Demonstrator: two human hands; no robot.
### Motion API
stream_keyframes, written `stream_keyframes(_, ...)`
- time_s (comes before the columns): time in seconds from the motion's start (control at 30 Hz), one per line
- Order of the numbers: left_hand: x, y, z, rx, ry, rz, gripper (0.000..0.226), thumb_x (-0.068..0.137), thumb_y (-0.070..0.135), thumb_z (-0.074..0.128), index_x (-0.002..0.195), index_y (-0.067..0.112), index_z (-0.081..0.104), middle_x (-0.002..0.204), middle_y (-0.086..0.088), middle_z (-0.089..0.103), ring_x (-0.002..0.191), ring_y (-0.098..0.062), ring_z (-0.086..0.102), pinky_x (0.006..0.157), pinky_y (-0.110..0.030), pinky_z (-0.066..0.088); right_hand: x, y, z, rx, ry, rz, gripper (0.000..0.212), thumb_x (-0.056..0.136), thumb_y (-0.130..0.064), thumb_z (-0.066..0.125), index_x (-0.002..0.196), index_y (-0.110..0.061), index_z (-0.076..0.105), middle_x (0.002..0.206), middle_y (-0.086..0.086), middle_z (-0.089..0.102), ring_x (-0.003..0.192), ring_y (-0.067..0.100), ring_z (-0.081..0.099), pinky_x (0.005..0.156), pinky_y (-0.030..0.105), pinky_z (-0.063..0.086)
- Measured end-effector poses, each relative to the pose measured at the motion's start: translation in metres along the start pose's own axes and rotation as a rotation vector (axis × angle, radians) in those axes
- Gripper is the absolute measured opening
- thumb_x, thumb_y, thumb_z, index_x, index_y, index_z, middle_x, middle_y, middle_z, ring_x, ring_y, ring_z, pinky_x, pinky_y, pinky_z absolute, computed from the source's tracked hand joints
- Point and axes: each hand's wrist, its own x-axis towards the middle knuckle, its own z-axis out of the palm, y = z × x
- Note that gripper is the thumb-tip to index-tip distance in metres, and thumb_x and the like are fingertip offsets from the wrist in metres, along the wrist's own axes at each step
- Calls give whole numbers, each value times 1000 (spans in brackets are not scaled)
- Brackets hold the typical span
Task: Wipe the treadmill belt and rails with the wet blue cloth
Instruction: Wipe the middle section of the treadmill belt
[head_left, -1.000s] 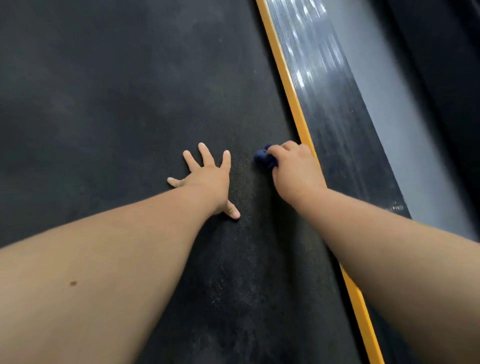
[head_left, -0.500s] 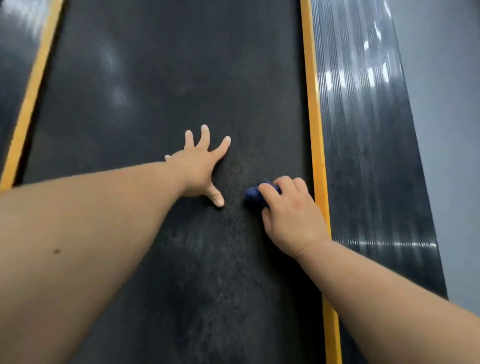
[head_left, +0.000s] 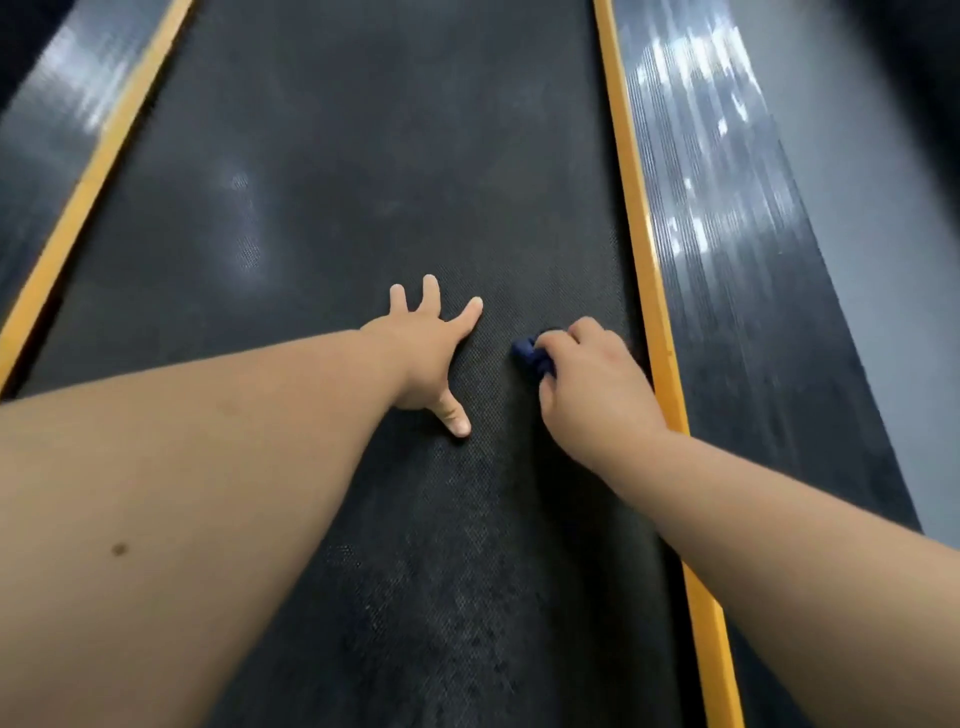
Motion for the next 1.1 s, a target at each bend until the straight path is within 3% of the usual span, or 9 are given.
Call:
stream_keyframes(0.23,-37,-23,27,-245,83,-155,133,48,74,75,144,48,-13,155,-8,-24,142,-42,-13,101,-73,23,-35,-17,-16,14,-127,-130,28,92,-21,49,119,-23,56,116,3,49,108,26,47,87,35,43)
stream_keyframes(0.37,-55,-69,56,-289,96,-218,134,44,80,71,142,51,-15,155,3,-24,143,-36,-14,101,-69,28,13,-2,-35,57,95,81,25,92,-19,54,116,-21,60,118,8,47,108,29,46,85,32,38)
stream_keyframes(0.5,-45,-70,58,-223,85,-200,137,40,83,69,142,50,-15,156,3,-21,142,-42,-10,97,-69,33,24,-15,-5,-32,34,144,28,92,-20,53,119,-20,57,117,10,47,110,31,45,87,37,41)
stream_keyframes(0.6,-43,-71,56,-229,69,-193,138,39,82,70,142,49,-16,155,2,-22,141,-44,-11,96,-70,34,-21,-35,10,45,38,33,24,92,-23,53,114,-17,60,108,8,50,101,28,47,79,36,42)
stream_keyframes(0.73,-47,-66,53,-245,54,-217,136,43,79,73,143,49,-16,154,4,-25,141,-42,-13,93,-75,30,-48,-45,-3,82,-171,-245,23,92,-22,55,114,-19,62,106,4,52,100,26,47,83,36,44)
stream_keyframes(0.83,-47,-66,52,-248,61,-215,136,44,78,73,142,49,-16,154,5,-26,141,-42,-13,93,-75,30,13,-30,-12,50,24,-45,24,91,-21,54,114,-20,61,111,8,51,103,31,47,87,37,43)
stream_keyframes(0.93,-45,-67,54,-246,62,-200,136,45,78,72,143,49,-18,154,3,-26,141,-43,-14,93,-75,30,40,-37,2,-35,32,179,28,91,-18,53,119,-18,57,117,9,47,109,31,44,82,33,37)
stream_keyframes(1.03,-45,-69,53,-239,64,-192,136,45,78,72,143,47,-18,154,1,-27,140,-45,-15,94,-76,28,5,-69,20,-53,6,74,25,92,-18,52,116,-17,58,113,7,48,104,27,43,80,31,36)
stream_keyframes(1.1,-47,-69,54,-263,83,-188,136,45,78,73,144,47,-16,154,1,-26,140,-45,-14,94,-76,27,-18,-80,19,34,-120,-52,25,94,-24,51,119,-21,57,114,3,48,107,24,43,84,30,37)
